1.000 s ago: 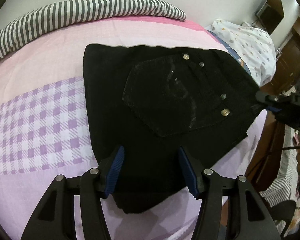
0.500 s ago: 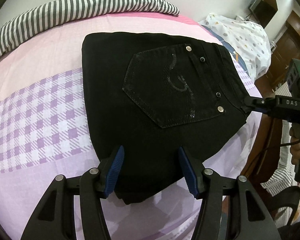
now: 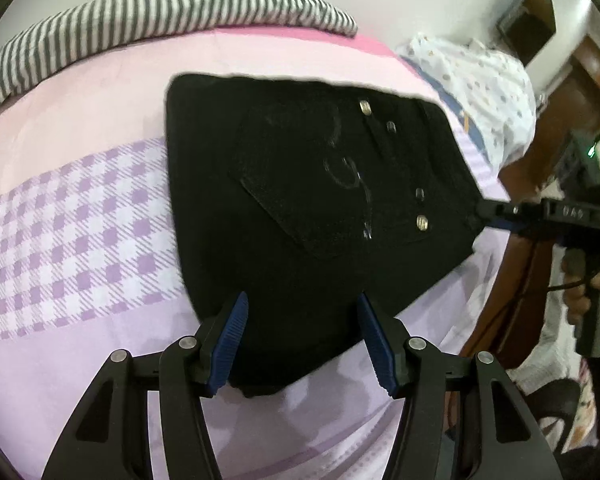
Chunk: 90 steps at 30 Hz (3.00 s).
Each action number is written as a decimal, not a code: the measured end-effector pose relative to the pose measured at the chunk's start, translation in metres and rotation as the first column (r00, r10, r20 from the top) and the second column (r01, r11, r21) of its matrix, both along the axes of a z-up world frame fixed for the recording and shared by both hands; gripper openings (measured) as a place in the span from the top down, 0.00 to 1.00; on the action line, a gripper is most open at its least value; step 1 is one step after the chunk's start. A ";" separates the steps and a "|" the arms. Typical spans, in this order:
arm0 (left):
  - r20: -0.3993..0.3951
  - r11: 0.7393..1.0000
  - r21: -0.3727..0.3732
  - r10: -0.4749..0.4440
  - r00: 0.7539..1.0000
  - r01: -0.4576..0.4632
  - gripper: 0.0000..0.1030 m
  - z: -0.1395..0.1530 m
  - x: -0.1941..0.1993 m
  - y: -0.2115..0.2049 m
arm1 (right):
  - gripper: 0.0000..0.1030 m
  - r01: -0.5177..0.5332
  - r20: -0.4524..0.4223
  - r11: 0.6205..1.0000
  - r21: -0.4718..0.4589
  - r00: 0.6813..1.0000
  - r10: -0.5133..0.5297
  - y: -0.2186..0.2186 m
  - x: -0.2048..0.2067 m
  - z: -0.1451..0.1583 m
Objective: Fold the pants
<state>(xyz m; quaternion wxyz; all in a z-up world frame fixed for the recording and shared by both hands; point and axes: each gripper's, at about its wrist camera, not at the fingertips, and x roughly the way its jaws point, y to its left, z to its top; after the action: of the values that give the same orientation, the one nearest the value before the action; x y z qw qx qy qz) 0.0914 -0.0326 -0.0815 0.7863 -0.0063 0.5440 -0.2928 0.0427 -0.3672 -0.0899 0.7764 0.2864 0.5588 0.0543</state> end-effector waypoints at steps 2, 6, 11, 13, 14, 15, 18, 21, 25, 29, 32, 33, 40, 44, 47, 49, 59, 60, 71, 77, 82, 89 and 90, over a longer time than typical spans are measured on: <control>-0.009 0.998 -0.043 0.042 0.999 -0.042 0.44 0.004 0.008 0.013 | 0.53 -0.001 0.017 0.998 0.060 1.000 0.000 -0.010 0.007 -0.002; -0.127 0.973 -0.153 0.155 0.980 -0.173 0.43 -0.003 0.031 0.048 | 0.45 -0.004 0.015 0.991 0.134 1.000 0.002 -0.025 0.021 -0.012; -0.247 0.937 -0.215 0.219 0.944 -0.274 0.43 -0.021 0.053 0.069 | 0.45 -0.040 0.003 0.973 0.228 0.999 0.040 -0.030 0.036 -0.031; -0.285 0.931 -0.234 0.211 0.935 -0.281 0.43 -0.027 0.057 0.069 | 0.45 -0.065 0.004 0.967 0.248 0.998 0.066 -0.029 0.037 -0.035; -0.301 0.930 -0.236 0.205 0.931 -0.281 0.43 -0.030 0.060 0.068 | 0.45 -0.081 0.010 0.964 0.255 0.997 0.081 -0.028 0.038 -0.038; -0.311 0.931 -0.231 0.203 0.928 -0.282 0.43 -0.033 0.062 0.069 | 0.45 -0.092 0.010 0.961 0.261 0.996 0.092 -0.026 0.041 -0.040; -0.322 0.924 -0.248 0.204 0.925 -0.291 0.43 -0.035 0.068 0.068 | 0.45 -0.132 0.009 0.954 0.269 0.991 0.134 -0.018 0.047 -0.048; -0.329 0.920 -0.267 0.192 0.924 -0.287 0.43 -0.035 0.075 0.065 | 0.45 -0.174 0.026 0.945 0.277 0.985 0.173 -0.011 0.056 -0.049; -0.314 0.927 -0.285 0.151 0.937 -0.245 0.38 -0.034 0.083 0.057 | 0.45 -0.196 0.030 0.924 0.328 0.980 0.197 -0.010 0.069 -0.053; -0.299 0.930 -0.300 0.119 0.947 -0.212 0.34 -0.033 0.088 0.050 | 0.45 -0.216 0.042 0.909 0.358 0.976 0.216 -0.005 0.082 -0.058; -0.286 0.931 -0.305 0.113 0.952 -0.202 0.32 -0.032 0.087 0.045 | 0.56 -0.214 0.046 0.902 0.376 0.976 0.212 0.002 0.090 -0.063; -0.278 0.932 -0.302 0.116 0.953 -0.201 0.32 -0.031 0.086 0.044 | 0.62 -0.203 0.041 0.904 0.375 0.978 0.203 0.003 0.091 -0.065; -0.257 0.935 -0.239 0.198 0.946 -0.261 0.71 -0.027 0.077 0.049 | 0.72 -0.124 0.062 0.940 0.318 0.992 0.110 0.013 0.075 -0.048; -0.203 0.945 -0.216 0.204 0.958 -0.247 0.81 -0.016 0.069 0.046 | 0.73 -0.106 0.076 0.956 0.272 0.993 0.088 0.027 0.073 -0.025; -0.179 0.938 -0.250 0.199 0.964 -0.240 0.86 -0.002 0.064 0.048 | 0.74 -0.107 0.093 0.961 0.256 0.992 0.085 0.035 0.073 -0.005; -0.157 0.935 -0.262 0.203 0.966 -0.239 0.86 0.008 0.061 0.052 | 0.74 -0.114 0.104 0.960 0.255 0.991 0.090 0.042 0.074 0.006; -0.055 0.931 -0.207 0.296 0.953 -0.301 0.86 0.055 0.065 0.137 | 0.74 -0.217 0.151 0.933 0.287 0.972 0.180 0.129 0.125 0.032; -0.047 0.928 -0.191 0.317 0.947 -0.320 0.86 0.060 0.070 0.154 | 0.74 -0.225 0.153 0.929 0.294 0.970 0.186 0.138 0.132 0.031; 0.028 0.902 -0.056 0.429 0.903 -0.427 0.86 0.065 0.130 0.270 | 0.74 -0.301 0.142 0.881 0.365 0.953 0.267 0.269 0.223 0.002; 0.007 0.898 -0.020 0.441 0.898 -0.440 0.86 0.037 0.165 0.293 | 0.74 -0.288 0.104 0.895 0.341 0.958 0.268 0.293 0.252 -0.019; 0.001 0.883 0.075 0.464 0.886 -0.463 0.76 -0.002 0.176 0.292 | 0.72 -0.301 0.081 0.934 0.192 0.954 0.290 0.307 0.261 -0.035; 0.068 0.845 0.160 0.506 0.860 -0.510 0.53 -0.015 0.169 0.291 | 0.50 -0.303 0.070 0.953 0.021 0.951 0.301 0.309 0.251 -0.044; 0.080 0.837 0.172 0.514 0.854 -0.520 0.53 -0.013 0.167 0.289 | 0.49 -0.306 0.078 0.952 -0.009 0.949 0.306 0.310 0.247 -0.040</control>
<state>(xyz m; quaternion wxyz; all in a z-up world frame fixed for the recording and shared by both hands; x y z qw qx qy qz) 0.2579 0.2568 -0.0944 0.8413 -0.0744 0.5352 -0.0174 0.2898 -0.0572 -0.1301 0.7795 0.1951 0.5655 0.1860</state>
